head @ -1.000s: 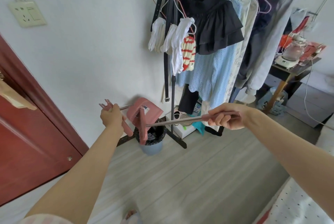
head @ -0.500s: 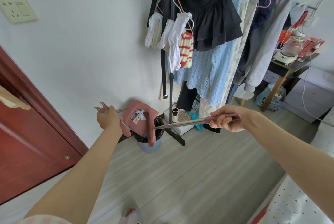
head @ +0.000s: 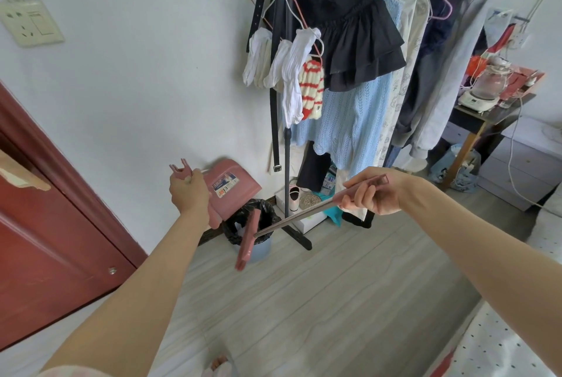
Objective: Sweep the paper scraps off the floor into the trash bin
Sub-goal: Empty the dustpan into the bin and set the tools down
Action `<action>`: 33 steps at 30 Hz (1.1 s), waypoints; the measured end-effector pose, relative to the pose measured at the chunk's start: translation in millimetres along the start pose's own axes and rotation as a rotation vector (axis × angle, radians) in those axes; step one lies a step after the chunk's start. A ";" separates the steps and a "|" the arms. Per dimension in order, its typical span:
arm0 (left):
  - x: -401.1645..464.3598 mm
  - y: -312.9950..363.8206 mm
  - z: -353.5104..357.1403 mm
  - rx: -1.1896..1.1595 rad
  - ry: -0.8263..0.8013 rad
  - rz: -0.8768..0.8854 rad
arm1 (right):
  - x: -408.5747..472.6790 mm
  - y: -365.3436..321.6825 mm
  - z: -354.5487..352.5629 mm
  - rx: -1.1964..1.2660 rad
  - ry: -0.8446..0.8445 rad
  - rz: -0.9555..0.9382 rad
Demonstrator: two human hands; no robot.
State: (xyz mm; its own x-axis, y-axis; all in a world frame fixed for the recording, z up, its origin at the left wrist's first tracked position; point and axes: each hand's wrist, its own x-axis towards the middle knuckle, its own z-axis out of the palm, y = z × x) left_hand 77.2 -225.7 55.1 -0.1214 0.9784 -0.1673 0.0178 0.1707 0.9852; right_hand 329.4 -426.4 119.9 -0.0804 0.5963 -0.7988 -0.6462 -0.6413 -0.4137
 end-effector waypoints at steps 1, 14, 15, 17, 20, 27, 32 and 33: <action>-0.6 1.3 -1.2 -0.013 -0.001 -0.001 | -0.9 0.1 3.2 -0.031 -0.009 -0.007; 4.8 77.2 -31.7 0.076 -0.149 0.137 | -2.4 -34.2 118.7 -0.455 -0.123 -0.299; 7.0 80.6 -37.4 0.134 -0.146 0.197 | -0.4 -39.5 131.3 -0.441 -0.145 -0.350; 10.0 86.7 -51.9 0.266 -0.165 0.304 | 5.0 -50.4 157.9 -0.398 -0.169 -0.453; 15.4 91.7 -73.6 0.478 -0.244 0.387 | 17.9 -59.1 192.6 -0.370 -0.151 -0.604; 39.7 113.3 -120.3 1.071 -0.253 0.562 | 50.7 -65.4 280.5 -0.976 -0.060 -0.811; 68.4 128.4 -131.9 1.320 -0.375 0.583 | 69.7 -76.2 325.2 -1.608 0.219 -0.987; 73.5 130.7 -131.6 1.331 -0.397 0.576 | 73.7 -73.8 332.5 -1.526 0.125 -1.001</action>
State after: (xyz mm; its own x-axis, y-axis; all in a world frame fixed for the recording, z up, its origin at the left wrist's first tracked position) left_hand -60.0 -146.8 176.7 0.4816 0.8764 0.0061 0.8581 -0.4729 0.2000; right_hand 118.8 -174.6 236.8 -0.0467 0.9986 -0.0238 0.7721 0.0209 -0.6352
